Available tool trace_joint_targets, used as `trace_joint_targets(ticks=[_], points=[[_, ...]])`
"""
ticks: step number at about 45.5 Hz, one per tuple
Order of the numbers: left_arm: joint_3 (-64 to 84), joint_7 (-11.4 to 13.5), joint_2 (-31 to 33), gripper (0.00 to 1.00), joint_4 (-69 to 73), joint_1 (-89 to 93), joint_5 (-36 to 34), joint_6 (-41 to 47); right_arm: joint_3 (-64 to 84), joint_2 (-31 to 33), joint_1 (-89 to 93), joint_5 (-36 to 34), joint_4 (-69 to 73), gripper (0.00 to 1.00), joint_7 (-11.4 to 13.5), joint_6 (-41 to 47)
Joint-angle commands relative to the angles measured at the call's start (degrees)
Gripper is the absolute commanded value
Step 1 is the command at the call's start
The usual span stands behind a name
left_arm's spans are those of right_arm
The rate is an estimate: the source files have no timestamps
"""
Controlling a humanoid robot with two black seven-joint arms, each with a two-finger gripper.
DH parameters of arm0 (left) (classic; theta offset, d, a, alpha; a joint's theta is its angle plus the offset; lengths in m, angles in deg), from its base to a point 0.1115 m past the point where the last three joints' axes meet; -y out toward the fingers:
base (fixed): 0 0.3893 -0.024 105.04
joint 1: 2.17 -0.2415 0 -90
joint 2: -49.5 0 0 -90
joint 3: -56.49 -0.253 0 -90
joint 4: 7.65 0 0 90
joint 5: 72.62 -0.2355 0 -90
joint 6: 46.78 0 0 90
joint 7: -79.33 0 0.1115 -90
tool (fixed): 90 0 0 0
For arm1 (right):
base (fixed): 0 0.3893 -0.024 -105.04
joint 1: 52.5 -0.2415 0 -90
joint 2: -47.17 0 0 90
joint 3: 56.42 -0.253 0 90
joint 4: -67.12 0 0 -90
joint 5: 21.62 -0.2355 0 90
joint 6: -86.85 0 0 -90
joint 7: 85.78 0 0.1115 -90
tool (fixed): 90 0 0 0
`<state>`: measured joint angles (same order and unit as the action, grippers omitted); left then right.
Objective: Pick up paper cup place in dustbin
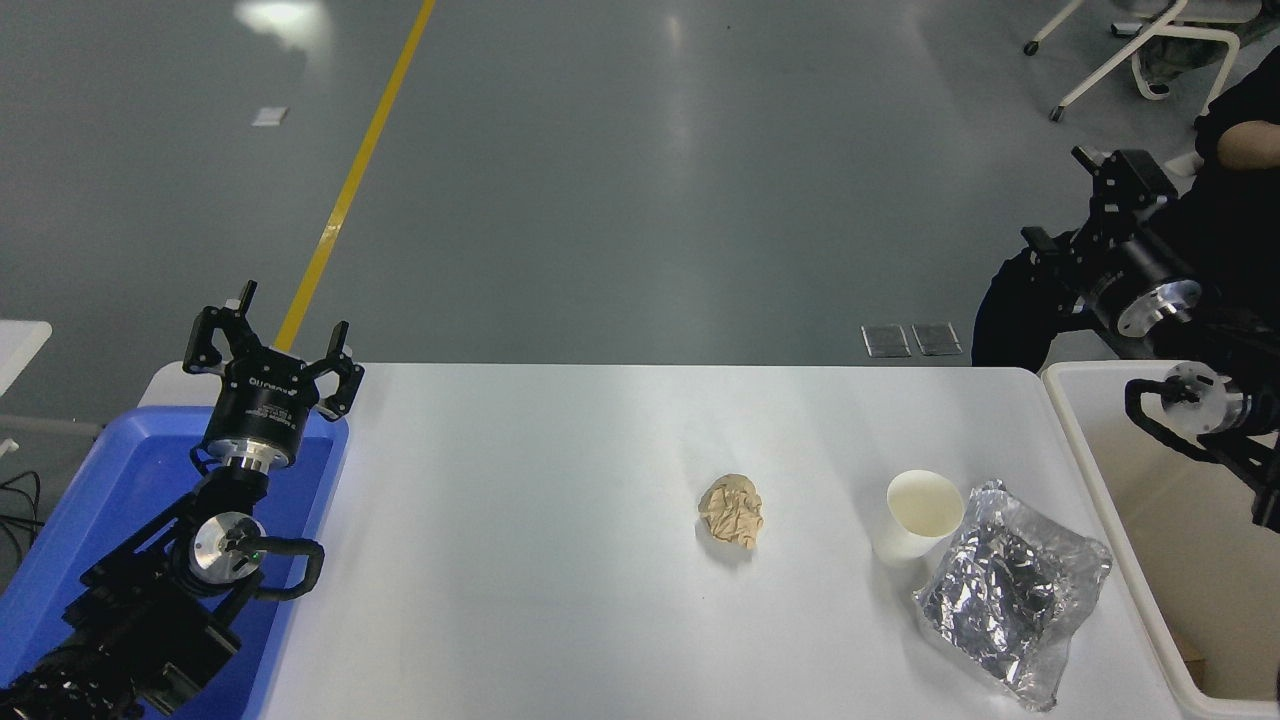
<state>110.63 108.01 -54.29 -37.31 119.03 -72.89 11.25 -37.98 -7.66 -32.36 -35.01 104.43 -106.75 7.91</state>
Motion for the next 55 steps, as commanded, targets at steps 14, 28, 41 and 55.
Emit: trace_joint_targets(ticks=[14, 28, 41, 55], points=[[0.00, -0.02, -0.01, 0.98, -0.05, 0.00, 0.01, -0.02, 52.56, -10.12, -32.79, -3.84, 14.80, 1.00, 14.74, 1.93], [0.00, -0.02, -0.01, 0.98, 0.04, 0.00, 0.01, 0.07, 66.90, -18.83, -48.52, -3.40, 29.74, 1.00, 14.47, 17.92], [0.00, -0.02, 0.08, 0.98, 0.04, 0.00, 0.01, -0.02, 67.52, -25.15, -52.83, -0.94, 34.75, 1.00, 14.56, 25.58], [0.00, -0.02, 0.08, 0.98, 0.04, 0.00, 0.01, 0.07, 63.57, -27.53, -56.00, 9.52, 39.41, 1.00, 14.38, 26.37]])
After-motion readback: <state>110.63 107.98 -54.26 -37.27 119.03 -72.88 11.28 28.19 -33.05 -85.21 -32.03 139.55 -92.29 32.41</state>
